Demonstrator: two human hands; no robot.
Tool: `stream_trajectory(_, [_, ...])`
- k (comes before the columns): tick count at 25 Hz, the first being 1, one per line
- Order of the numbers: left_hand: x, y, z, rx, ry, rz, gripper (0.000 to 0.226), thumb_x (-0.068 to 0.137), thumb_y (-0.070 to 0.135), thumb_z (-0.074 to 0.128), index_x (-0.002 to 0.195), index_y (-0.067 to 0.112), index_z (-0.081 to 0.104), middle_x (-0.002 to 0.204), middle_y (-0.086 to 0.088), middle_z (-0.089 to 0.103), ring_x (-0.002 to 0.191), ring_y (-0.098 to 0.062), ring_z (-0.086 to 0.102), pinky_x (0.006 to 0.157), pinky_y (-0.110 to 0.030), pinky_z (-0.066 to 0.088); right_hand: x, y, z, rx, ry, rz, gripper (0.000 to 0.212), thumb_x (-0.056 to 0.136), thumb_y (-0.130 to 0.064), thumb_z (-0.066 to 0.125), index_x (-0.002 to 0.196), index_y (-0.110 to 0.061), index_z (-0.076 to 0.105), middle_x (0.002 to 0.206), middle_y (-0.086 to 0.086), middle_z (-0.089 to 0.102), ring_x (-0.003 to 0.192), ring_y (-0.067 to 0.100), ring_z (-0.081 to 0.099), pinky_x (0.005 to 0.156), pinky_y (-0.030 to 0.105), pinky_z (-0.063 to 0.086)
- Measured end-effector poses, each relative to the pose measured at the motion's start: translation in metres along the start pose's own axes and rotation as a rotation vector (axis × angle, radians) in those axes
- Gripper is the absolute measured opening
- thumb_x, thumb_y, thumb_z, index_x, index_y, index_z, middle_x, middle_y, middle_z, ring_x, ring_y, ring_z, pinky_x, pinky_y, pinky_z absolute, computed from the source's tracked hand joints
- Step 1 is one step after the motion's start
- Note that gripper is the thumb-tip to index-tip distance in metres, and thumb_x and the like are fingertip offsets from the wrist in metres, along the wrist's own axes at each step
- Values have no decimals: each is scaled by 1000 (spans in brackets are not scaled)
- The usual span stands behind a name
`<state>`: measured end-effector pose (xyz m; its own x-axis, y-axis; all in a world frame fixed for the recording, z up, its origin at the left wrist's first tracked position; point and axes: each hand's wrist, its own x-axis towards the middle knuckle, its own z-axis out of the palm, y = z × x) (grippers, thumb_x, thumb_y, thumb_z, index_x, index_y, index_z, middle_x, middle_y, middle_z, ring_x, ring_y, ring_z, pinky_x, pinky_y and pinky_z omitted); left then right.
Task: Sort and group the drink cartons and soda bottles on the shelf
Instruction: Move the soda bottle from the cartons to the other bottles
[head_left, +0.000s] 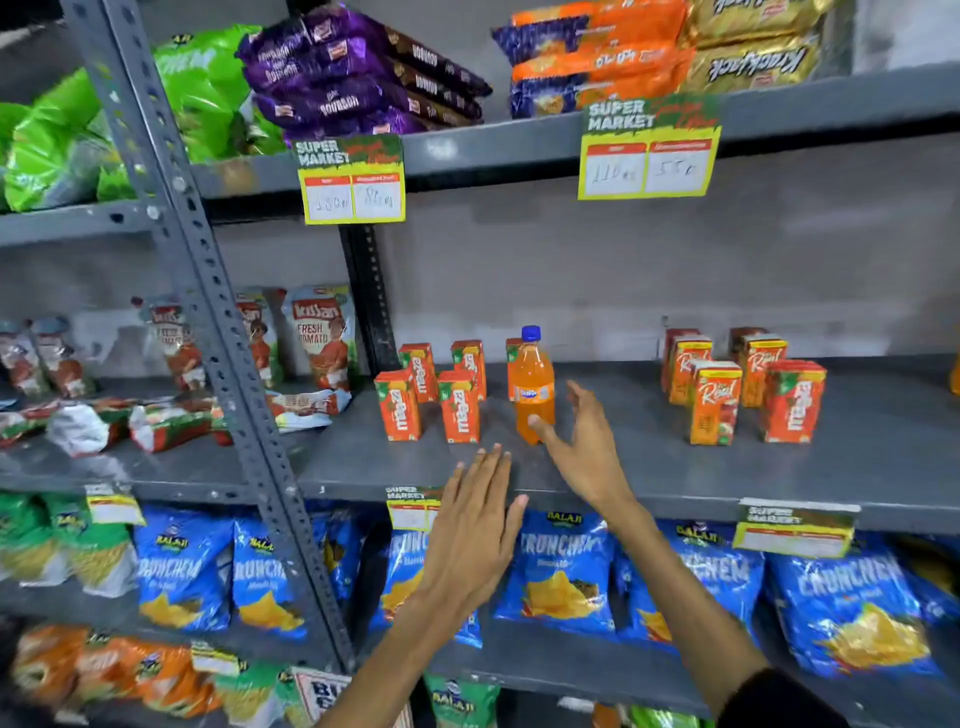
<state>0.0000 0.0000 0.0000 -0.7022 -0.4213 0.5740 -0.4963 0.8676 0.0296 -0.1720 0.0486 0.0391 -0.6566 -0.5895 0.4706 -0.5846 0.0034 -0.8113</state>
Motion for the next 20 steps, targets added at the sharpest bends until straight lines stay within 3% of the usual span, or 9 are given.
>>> stream_trajectory(2, [8, -6, 4, 16, -47, -1, 56, 105, 39, 26, 140, 6, 54, 144, -11, 58, 134, -26, 54, 113, -45, 43, 18, -7, 17, 1, 1, 46, 79, 82, -45, 75, 144, -11, 40, 146, 12, 49, 136, 28, 46, 110, 47, 42])
stream_trajectory(4, [11, -6, 12, 70, -36, 15, 54, 106, 37, 24, 137, 8, 56, 142, -10, 60, 131, -26, 56, 111, -44, 44, 30, -13, 28, 9, 22, 79, 66, 78, -43, 79, 128, -12, 50, 127, 11, 60, 119, 29, 58, 97, 46, 51])
stream_trajectory(7, [12, -7, 16, 83, -52, 16, 49, 105, 32, 27, 136, 9, 57, 140, -9, 61, 129, -27, 57, 108, -44, 46, 36, -7, 40, 58, 105, 130, 57, 75, -38, 83, 118, -13, 54, 114, 7, 67, 104, 23, 66, 77, 24, 53])
stream_trajectory(9, [14, -8, 17, 87, -24, 15, 48, 104, 30, 29, 134, 8, 58, 138, -10, 63, 127, -28, 59, 106, -44, 48, 39, -5, 42, 41, 134, 144, 56, 76, -35, 83, 119, -11, 57, 114, 8, 69, 101, 20, 67, 77, 19, 49])
stream_trajectory(12, [11, -4, 18, 54, -7, 2, 47, 103, 27, 31, 130, 5, 62, 135, -12, 65, 125, -30, 61, 105, -47, 50, 36, -7, 37, 36, 127, 150, 58, 76, -36, 83, 123, -11, 60, 119, 8, 70, 101, 19, 68, 82, 26, 50])
stream_trajectory(17, [13, 6, 22, 59, -35, -26, 50, 104, 29, 27, 133, 5, 59, 138, -14, 63, 130, -33, 57, 110, -52, 44, 10, -8, -9, 79, 139, 106, 42, 72, -42, 84, 104, -31, 59, 90, -24, 63, 78, -5, 64, 75, 14, 50])
stream_trajectory(20, [15, 40, 23, 43, -85, -11, 54, 104, 36, 25, 135, 6, 58, 139, -14, 61, 132, -32, 55, 112, -52, 42, -8, -6, -58, 41, 100, 99, 45, 70, -47, 84, 104, -30, 60, 94, -22, 67, 84, -3, 67, 72, 10, 51])
